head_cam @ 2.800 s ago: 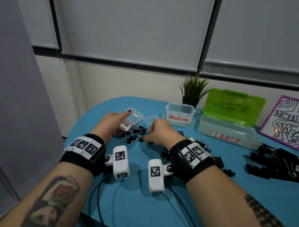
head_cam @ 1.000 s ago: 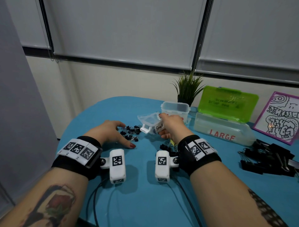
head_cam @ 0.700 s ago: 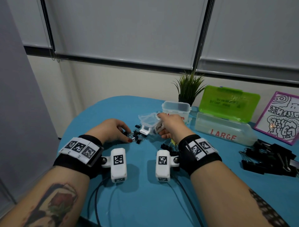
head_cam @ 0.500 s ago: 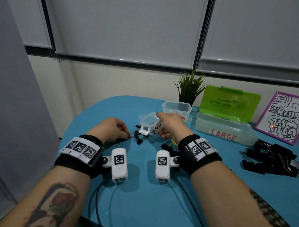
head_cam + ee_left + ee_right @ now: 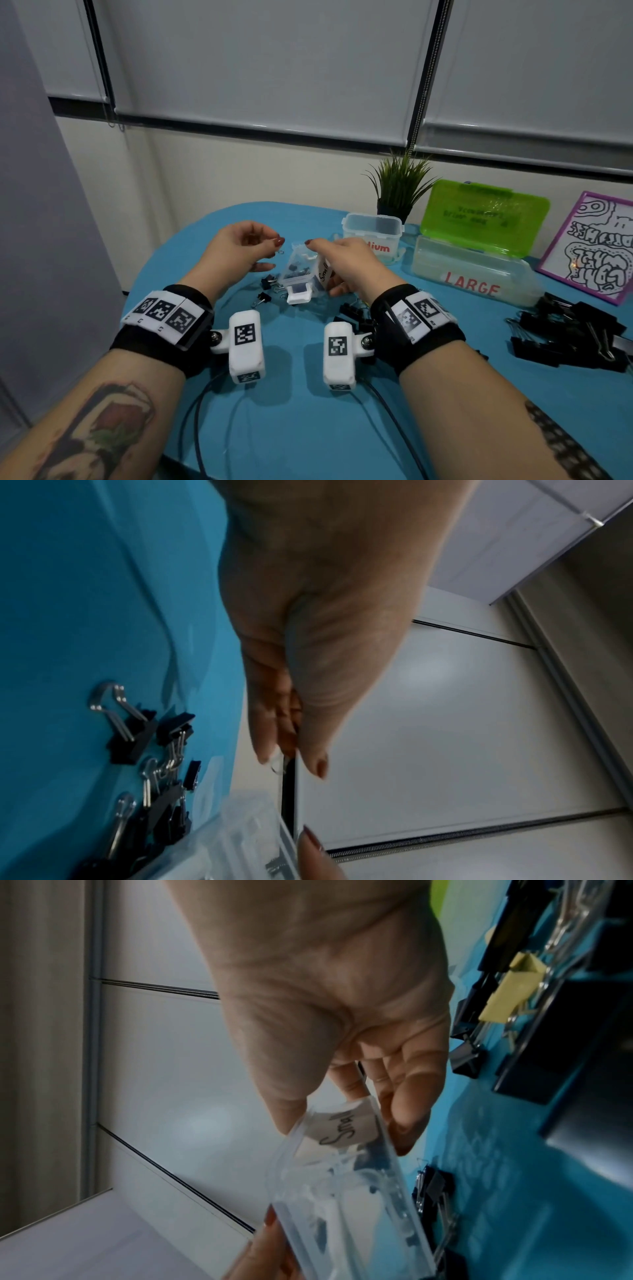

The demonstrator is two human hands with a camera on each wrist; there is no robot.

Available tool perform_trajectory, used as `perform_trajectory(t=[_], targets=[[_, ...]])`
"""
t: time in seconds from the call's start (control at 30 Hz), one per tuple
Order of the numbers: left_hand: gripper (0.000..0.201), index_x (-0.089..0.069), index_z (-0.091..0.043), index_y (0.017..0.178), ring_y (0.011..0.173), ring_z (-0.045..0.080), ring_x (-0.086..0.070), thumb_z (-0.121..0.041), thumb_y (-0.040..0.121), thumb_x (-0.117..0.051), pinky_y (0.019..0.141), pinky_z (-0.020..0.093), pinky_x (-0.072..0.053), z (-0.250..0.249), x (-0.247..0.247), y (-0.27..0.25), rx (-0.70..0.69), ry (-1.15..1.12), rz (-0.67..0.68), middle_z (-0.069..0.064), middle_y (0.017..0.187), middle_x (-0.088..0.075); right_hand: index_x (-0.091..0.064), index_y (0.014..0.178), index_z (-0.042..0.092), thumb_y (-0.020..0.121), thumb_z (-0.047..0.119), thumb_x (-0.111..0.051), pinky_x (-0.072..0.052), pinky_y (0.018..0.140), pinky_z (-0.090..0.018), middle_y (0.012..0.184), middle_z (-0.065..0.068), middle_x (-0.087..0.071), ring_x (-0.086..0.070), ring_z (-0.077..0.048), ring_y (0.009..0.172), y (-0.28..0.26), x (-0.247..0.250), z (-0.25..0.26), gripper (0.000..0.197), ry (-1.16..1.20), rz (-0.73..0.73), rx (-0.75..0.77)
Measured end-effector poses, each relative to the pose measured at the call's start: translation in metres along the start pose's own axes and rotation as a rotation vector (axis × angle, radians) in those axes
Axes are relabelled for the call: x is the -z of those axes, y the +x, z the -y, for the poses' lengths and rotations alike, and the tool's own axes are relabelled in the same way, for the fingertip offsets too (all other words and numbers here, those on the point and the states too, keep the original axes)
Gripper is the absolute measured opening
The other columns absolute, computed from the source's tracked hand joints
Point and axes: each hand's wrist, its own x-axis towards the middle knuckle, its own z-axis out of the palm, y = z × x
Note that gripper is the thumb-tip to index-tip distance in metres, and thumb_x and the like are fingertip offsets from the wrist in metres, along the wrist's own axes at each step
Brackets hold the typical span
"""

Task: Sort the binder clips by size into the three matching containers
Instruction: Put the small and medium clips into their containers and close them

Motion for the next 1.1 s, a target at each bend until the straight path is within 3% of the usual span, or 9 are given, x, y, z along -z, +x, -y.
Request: perform_trajectory(t=[0.13,0.3,0.4,0.57,0.73,0.8,0.9,0.97,1.1], targets=[[0.011,-0.07,-0.014,0.094,0.069,0.001,-0.063,-0.014,0.084,-0.075,0.056,0.016,-0.049,-0.008,-0.009,-0.008,-0.165,0.104,0.144,-0.005,0.081,-0.071,-0.064,0.099,0.002,0.087,0.045,-0.07,-0.052,0.047,-0.029,0.075,-0.012,-0.064,-0.064,-0.026,0.056,-0.006,-0.007,0.005,0.045,0.031,0.053,0.02],[0.036,-0.074,-0.023,0.102,0.106,0.014,-0.067,-0.047,0.075,-0.076,0.097,0.03,-0.05,-0.003,-0.003,-0.002,-0.177,0.031,0.083,0.002,0.109,-0.074,-0.06,0.099,0.001,0.091,0.045,-0.068,-0.054,0.05,-0.032,0.077,-0.016,-0.064,-0.062,-0.025,0.052,-0.009,-0.019,0.007,0.046,0.208,0.072,0.018],[0.074,-0.07,-0.034,0.106,0.087,0.012,-0.071,-0.084,0.051,-0.07,0.069,0.025,-0.054,-0.005,-0.004,-0.006,0.037,0.03,0.106,-0.004,0.104,-0.073,-0.059,0.116,-0.009,0.09,0.046,-0.07,-0.058,0.052,-0.032,0.087,-0.023,-0.068,-0.066,-0.026,0.06,-0.009,-0.025,0.007,0.061,0.402,0.134,-0.018],[0.066,-0.058,-0.023,0.125,0.066,0.022,-0.071,-0.051,0.07,-0.081,0.052,0.029,-0.055,-0.007,-0.005,-0.006,0.184,-0.123,0.101,0.014,0.1,-0.072,-0.06,0.12,-0.007,0.092,0.035,-0.071,-0.062,0.065,-0.028,0.099,-0.026,-0.07,-0.07,-0.026,0.074,-0.011,-0.028,0.008,0.052,0.595,0.21,-0.029],[0.037,-0.054,-0.018,0.12,0.056,0.024,-0.064,-0.026,0.089,-0.072,0.056,0.036,-0.054,0.006,0.009,0.009,0.317,-0.057,-0.244,0.014,0.091,-0.069,-0.07,0.113,0.009,0.087,0.033,-0.076,-0.053,0.089,-0.033,0.109,-0.007,-0.07,-0.065,-0.017,0.096,-0.004,-0.026,0.004,0.036,-0.055,-0.024,0.133],[0.036,-0.053,-0.02,0.12,0.055,0.023,-0.064,-0.025,0.09,-0.07,0.052,0.034,-0.053,0.012,0.016,0.014,0.301,-0.011,-0.326,0.011,0.088,-0.067,-0.066,0.123,0.02,0.079,0.038,-0.082,-0.048,0.094,-0.032,0.117,-0.001,-0.063,-0.059,-0.019,0.109,-0.007,-0.026,0.001,0.05,-0.25,0.052,0.122],[0.035,-0.052,-0.025,0.119,0.071,0.029,-0.068,-0.025,0.089,-0.07,0.055,0.038,-0.056,0.018,0.02,0.017,0.3,0.081,-0.379,0.015,0.107,-0.066,-0.058,0.135,0.035,0.065,0.049,-0.089,-0.042,0.11,-0.04,0.137,0.001,-0.055,-0.049,-0.023,0.129,-0.012,-0.03,-0.005,0.078,-0.546,0.22,0.096],[0.038,-0.051,-0.026,0.125,0.07,0.028,-0.066,-0.026,0.091,-0.067,0.053,0.032,-0.053,0.018,0.02,0.016,0.314,0.164,-0.382,0.013,0.11,-0.064,-0.059,0.136,0.036,0.066,0.048,-0.089,-0.041,0.111,-0.041,0.141,0.001,-0.055,-0.048,-0.024,0.132,-0.012,-0.03,-0.004,0.077,-0.636,0.259,0.11],[0.04,-0.053,-0.019,0.126,0.078,0.025,-0.064,-0.033,0.091,-0.066,0.057,0.028,-0.047,0.019,0.019,0.015,0.307,0.337,-0.308,0.011,0.112,-0.065,-0.069,0.125,0.03,0.078,0.033,-0.085,-0.045,0.096,-0.026,0.132,0.004,-0.063,-0.059,-0.019,0.118,-0.012,-0.026,-0.001,0.05,-0.669,0.208,0.166]])
